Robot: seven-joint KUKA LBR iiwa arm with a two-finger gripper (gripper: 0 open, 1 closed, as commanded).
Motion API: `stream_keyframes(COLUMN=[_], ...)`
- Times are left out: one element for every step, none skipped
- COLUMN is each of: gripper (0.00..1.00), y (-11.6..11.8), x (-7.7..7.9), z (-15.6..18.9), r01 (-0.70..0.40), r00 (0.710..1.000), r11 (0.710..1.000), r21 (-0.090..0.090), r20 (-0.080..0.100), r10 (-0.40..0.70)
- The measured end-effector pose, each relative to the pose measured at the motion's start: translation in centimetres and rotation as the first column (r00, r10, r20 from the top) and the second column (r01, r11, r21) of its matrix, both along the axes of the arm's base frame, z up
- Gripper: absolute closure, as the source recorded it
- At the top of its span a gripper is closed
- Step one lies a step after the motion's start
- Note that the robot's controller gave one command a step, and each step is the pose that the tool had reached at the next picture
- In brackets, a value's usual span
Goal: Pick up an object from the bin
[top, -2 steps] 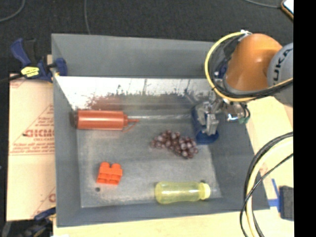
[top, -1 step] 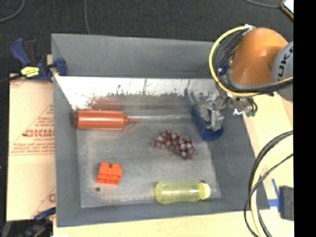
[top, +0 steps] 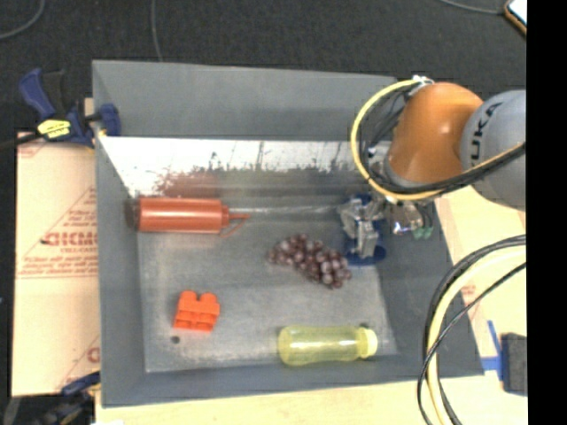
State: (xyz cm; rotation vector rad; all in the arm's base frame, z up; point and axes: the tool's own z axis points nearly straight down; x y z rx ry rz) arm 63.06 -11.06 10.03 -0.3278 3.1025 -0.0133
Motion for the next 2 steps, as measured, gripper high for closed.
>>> stream_keyframes(gripper=[1.0,1.0], y=[-0.25,-0.05], x=[-3.47,-3.46], z=[-0.94,-1.33], r01=[-0.18,-0.201], r00=[0.983,0.979], r11=[0.984,0.979], r21=[-0.013,-0.018], r20=[0.033,0.04], r10=[0.18,0.202])
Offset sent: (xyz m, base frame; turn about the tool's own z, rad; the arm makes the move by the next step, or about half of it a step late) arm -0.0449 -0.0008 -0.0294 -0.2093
